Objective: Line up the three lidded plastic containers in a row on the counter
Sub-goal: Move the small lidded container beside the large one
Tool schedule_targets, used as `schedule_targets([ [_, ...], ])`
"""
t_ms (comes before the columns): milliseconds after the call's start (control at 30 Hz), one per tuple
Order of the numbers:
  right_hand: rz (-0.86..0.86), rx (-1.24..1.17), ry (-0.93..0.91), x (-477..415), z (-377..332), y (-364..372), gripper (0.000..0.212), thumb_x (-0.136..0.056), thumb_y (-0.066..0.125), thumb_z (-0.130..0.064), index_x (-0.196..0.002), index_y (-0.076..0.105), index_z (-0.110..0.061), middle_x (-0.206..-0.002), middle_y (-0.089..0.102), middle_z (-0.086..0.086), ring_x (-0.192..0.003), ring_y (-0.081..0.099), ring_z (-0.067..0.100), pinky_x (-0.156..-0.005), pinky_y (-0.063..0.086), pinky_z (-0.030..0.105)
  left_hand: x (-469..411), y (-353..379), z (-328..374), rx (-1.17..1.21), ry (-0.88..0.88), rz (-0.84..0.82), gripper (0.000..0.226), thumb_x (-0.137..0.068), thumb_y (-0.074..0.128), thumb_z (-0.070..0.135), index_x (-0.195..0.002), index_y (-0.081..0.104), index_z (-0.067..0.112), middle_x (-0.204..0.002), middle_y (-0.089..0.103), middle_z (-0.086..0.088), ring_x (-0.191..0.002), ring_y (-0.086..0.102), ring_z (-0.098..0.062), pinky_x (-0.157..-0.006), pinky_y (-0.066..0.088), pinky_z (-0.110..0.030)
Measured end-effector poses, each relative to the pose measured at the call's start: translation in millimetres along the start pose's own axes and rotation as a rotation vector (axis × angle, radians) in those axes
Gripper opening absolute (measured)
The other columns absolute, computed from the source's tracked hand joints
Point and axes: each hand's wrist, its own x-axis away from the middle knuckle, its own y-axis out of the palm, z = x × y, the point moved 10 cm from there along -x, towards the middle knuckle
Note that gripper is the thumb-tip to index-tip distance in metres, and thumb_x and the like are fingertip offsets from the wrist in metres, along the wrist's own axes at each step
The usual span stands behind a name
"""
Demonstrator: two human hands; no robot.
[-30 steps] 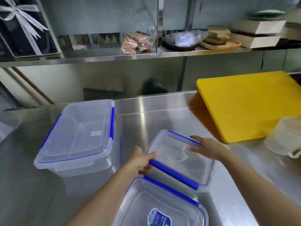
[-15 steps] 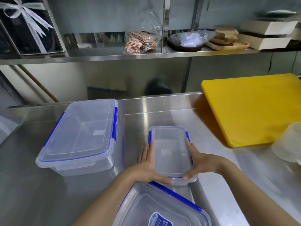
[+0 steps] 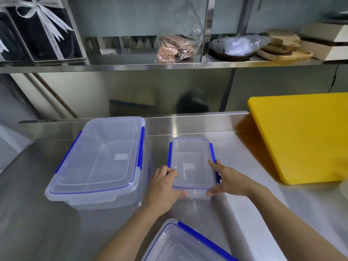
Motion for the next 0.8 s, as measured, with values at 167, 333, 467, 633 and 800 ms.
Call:
schedule_targets([
  [167, 0.15, 0.001, -0.041, -30, -21, -18, 0.081, -0.081, 0.067, -0.033, -0.145, 0.02, -0.016, -0.147, 0.036, 0.005, -0.123, 0.045, 0.024, -0.1, 0.037, 0.029, -18, -16, -7, -0.128, 0.004, 0.237, 0.029, -0.088, 0.059, 0.034, -0.106, 0.057, 0.011, -0.112, 0.058, -0.002, -0.105, 0.054, -0.019, -0.077, 0.039, -0.021],
  [333, 0.254, 0.089, -0.014, -58, -26, -22, 0.068, -0.089, 0.053, -0.039, -0.145, 0.02, -0.018, -0.156, 0.017, 0.008, -0.129, 0.039, 0.033, -0.104, 0.038, 0.041, -40, 6, -28, -0.204, -0.027, 0.073, 0.072, -0.094, 0.046, 0.037, -0.148, 0.004, 0.016, -0.159, 0.003, 0.001, -0.147, 0.005, -0.017, -0.117, 0.008, -0.029],
  [467, 0.257, 0.121, 0.032, -62, -22, -18, 0.066, -0.092, 0.045, -0.042, -0.146, 0.012, -0.025, -0.158, 0.008, 0.003, -0.128, 0.041, 0.032, -0.1, 0.042, 0.044, -42, 29, -38, -0.304, -0.038, -0.093, 0.105, -0.086, 0.055, 0.048, -0.13, -0.036, 0.019, -0.141, -0.039, 0.003, -0.139, -0.027, -0.017, -0.112, -0.013, -0.032],
  [633, 0.274, 0.246, 0.084, -56, -24, -16, 0.066, -0.093, 0.037, -0.046, -0.146, 0.004, -0.025, -0.158, 0.004, 0.003, -0.125, 0.044, 0.032, -0.095, 0.044, 0.041, -41, 29, -35, -0.27, -0.082, -0.178, 0.102, -0.086, 0.054, 0.048, -0.141, -0.026, 0.016, -0.153, -0.031, -0.001, -0.141, -0.025, -0.02, -0.117, -0.008, -0.038],
  [800, 0.367, 0.147, 0.046, -29, -28, -16, 0.069, -0.09, 0.044, -0.048, -0.144, 0.016, -0.016, -0.153, 0.022, 0.009, -0.132, 0.036, 0.032, -0.101, 0.038, 0.043, -19, 7, -25, -0.127, -0.086, -0.2, 0.078, -0.089, 0.049, 0.048, -0.149, 0.004, 0.025, -0.16, -0.004, 0.002, -0.147, 0.004, -0.02, -0.118, 0.011, -0.04],
])
